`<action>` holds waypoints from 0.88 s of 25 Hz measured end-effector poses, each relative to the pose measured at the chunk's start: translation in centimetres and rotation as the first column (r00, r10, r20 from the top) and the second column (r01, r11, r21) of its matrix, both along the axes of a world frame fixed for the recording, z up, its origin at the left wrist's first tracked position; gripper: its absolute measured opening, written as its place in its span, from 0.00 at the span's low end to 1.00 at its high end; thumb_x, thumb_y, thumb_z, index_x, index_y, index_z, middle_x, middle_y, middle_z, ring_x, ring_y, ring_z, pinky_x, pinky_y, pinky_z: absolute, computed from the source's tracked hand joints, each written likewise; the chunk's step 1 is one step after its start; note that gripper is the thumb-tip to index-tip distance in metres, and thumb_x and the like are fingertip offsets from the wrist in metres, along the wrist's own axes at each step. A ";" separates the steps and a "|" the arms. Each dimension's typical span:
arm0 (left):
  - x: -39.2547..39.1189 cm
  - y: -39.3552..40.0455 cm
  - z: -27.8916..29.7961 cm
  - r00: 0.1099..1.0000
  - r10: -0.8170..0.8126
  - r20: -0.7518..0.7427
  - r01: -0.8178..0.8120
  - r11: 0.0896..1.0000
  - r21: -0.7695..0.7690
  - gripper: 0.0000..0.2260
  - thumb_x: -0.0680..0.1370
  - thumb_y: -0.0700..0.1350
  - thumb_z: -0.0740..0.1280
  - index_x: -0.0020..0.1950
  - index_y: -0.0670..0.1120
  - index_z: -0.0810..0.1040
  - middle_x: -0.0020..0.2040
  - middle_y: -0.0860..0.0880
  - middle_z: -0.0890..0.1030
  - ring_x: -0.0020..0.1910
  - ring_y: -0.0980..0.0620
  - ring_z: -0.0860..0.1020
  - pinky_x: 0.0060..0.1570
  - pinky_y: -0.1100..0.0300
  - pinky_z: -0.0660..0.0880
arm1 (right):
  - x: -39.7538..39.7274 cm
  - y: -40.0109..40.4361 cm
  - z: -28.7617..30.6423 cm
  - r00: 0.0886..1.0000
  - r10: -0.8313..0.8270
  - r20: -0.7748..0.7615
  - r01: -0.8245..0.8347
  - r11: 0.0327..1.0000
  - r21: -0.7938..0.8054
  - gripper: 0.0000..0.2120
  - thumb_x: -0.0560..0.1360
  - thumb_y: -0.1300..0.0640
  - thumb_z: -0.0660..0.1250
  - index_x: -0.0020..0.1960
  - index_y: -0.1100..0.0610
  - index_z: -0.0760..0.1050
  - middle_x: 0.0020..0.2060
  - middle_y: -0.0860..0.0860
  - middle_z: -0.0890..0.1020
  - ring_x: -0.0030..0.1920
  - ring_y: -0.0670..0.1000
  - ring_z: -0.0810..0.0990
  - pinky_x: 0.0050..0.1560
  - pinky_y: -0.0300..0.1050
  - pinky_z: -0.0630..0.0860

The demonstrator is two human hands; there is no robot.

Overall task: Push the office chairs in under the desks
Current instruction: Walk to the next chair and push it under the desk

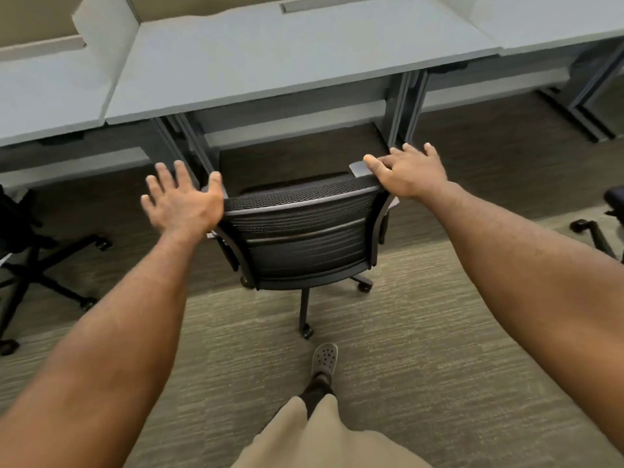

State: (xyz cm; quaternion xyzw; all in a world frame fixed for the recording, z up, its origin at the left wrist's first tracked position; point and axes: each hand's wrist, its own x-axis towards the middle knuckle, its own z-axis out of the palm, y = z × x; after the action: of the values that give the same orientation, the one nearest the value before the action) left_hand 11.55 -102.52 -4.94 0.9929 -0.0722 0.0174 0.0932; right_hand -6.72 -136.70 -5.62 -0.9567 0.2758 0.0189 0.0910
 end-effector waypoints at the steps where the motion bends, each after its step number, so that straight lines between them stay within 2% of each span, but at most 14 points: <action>1: 2.6 0.3 -0.1 0.999 0.032 -0.007 -0.032 0.999 0.003 0.41 0.74 0.72 0.40 0.81 0.51 0.48 0.82 0.46 0.46 0.79 0.43 0.45 0.75 0.42 0.44 | 1.6 -0.6 0.0 0.999 -0.008 -0.048 0.010 0.999 0.052 0.46 0.70 0.23 0.33 0.74 0.45 0.68 0.77 0.53 0.65 0.77 0.55 0.59 0.74 0.62 0.47; 4: 9.6 1.4 0.3 0.987 0.161 -0.013 -0.161 0.987 0.011 0.40 0.74 0.71 0.39 0.81 0.50 0.49 0.81 0.45 0.45 0.79 0.42 0.44 0.75 0.41 0.44 | 6.0 0.0 -0.5 0.990 0.022 -0.138 0.005 0.981 0.192 0.40 0.74 0.26 0.41 0.73 0.47 0.69 0.75 0.53 0.68 0.75 0.57 0.64 0.73 0.60 0.56; 6: 14.2 1.1 0.9 0.978 0.209 -0.020 -0.209 0.978 -0.014 0.40 0.75 0.71 0.38 0.81 0.49 0.50 0.81 0.45 0.45 0.79 0.41 0.44 0.75 0.40 0.43 | 9.1 1.8 -0.9 0.998 0.027 -0.059 -0.013 0.971 0.238 0.38 0.74 0.27 0.45 0.74 0.47 0.69 0.76 0.52 0.66 0.76 0.54 0.61 0.75 0.58 0.54; 9: 19.3 -1.1 1.3 0.992 0.102 -0.080 -0.106 0.993 -0.044 0.40 0.75 0.73 0.36 0.81 0.51 0.46 0.81 0.44 0.41 0.79 0.40 0.42 0.75 0.40 0.42 | 12.6 5.1 -1.0 0.984 0.015 0.176 -0.055 0.973 0.222 0.38 0.75 0.28 0.44 0.75 0.49 0.67 0.77 0.52 0.64 0.77 0.52 0.57 0.76 0.55 0.47; 11: 21.9 -2.8 1.0 0.996 0.026 -0.089 -0.033 0.996 -0.083 0.41 0.73 0.74 0.36 0.81 0.53 0.45 0.81 0.45 0.40 0.79 0.40 0.41 0.75 0.41 0.42 | 14.9 6.6 -0.6 0.963 0.016 0.268 -0.060 0.986 0.155 0.39 0.76 0.29 0.43 0.75 0.50 0.67 0.78 0.51 0.63 0.78 0.51 0.55 0.76 0.54 0.44; 18: 24.4 -8.3 0.4 0.990 -0.122 -0.077 0.106 0.978 -0.182 0.41 0.73 0.75 0.36 0.80 0.54 0.43 0.81 0.46 0.38 0.79 0.43 0.39 0.74 0.44 0.39 | 22.1 7.0 0.5 0.964 0.058 0.259 -0.048 0.998 -0.047 0.36 0.79 0.32 0.40 0.75 0.52 0.66 0.76 0.52 0.66 0.78 0.53 0.57 0.76 0.58 0.42; 22: 25.0 -10.5 0.2 0.984 -0.162 -0.076 0.146 0.973 -0.181 0.40 0.74 0.75 0.38 0.80 0.54 0.41 0.80 0.46 0.36 0.78 0.44 0.37 0.75 0.44 0.38 | 23.8 5.3 0.6 0.978 -0.005 0.208 0.009 1.000 -0.019 0.37 0.80 0.32 0.39 0.76 0.54 0.65 0.76 0.52 0.66 0.77 0.53 0.58 0.76 0.59 0.42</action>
State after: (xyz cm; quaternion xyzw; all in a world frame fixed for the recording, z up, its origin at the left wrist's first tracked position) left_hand 36.57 -113.02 -4.71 0.9720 -0.1429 -0.0282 0.1843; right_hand 17.08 -131.41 -4.99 -0.9533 0.2683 -0.0842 0.1101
